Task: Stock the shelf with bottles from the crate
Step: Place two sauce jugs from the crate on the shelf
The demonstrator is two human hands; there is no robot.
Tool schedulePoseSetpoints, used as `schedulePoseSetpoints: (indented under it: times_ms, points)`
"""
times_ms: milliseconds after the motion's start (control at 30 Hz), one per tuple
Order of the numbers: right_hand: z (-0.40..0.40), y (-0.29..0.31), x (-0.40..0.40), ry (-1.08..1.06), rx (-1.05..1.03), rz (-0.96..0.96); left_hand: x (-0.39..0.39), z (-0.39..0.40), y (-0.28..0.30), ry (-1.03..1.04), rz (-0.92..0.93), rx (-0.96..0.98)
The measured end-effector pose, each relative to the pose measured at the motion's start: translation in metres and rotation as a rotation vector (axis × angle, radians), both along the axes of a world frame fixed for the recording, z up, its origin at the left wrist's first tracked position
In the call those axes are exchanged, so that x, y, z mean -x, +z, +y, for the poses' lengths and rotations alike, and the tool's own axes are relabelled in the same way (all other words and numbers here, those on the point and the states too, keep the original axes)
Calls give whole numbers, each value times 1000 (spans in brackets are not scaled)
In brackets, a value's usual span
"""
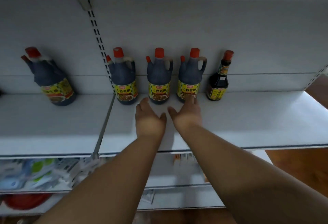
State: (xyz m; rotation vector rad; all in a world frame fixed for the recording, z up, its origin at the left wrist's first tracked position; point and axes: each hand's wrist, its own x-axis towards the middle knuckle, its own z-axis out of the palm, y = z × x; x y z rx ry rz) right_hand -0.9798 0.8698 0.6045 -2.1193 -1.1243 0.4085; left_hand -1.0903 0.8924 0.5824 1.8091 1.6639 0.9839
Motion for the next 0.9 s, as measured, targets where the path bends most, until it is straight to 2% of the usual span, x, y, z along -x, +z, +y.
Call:
schedulePoseSetpoints:
  times_ms: [67, 267, 500, 600, 733, 900]
  points:
    - [-12, 3, 10, 81, -38, -37, 11, -18, 3, 27, 18, -59]
    - [-56, 3, 35, 244, -21, -54, 49, -86, 1, 122, 37, -31]
    - [-110, -1, 103, 394, -35, -117, 136, -146, -10, 95, 138, -55]
    - [-133, -10, 148, 437, -46, -161, 189, -170, -21, 65, 167, -65]
    - [-161, -31, 237, 410, -25, -91, 284, -194, -35, 69, 142, -56]
    - [-176, -56, 349, 550, 27, -79, 392, -227, -50, 117, 183, 30]
